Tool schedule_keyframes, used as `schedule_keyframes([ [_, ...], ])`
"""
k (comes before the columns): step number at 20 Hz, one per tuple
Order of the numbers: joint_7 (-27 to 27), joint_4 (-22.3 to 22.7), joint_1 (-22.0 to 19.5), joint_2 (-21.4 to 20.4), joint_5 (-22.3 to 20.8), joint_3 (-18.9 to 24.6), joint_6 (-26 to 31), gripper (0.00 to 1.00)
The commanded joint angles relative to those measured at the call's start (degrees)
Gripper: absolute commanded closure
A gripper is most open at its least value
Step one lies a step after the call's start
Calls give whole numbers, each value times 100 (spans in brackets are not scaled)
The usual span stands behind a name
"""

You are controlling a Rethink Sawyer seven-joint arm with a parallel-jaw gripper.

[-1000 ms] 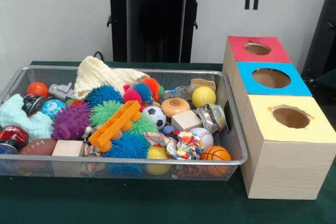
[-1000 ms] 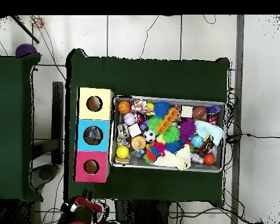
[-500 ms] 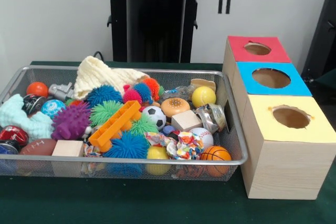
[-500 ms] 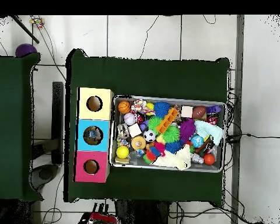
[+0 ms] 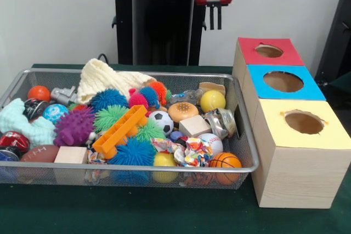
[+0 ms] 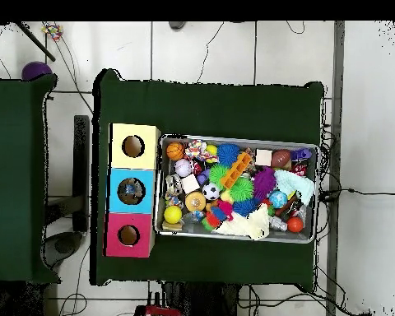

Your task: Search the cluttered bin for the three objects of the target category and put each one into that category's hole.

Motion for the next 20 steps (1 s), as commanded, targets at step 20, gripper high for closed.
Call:
schedule_keyframes([
  [20, -522, -747, -608, 4724, 195, -1798, -3848, 100],
])
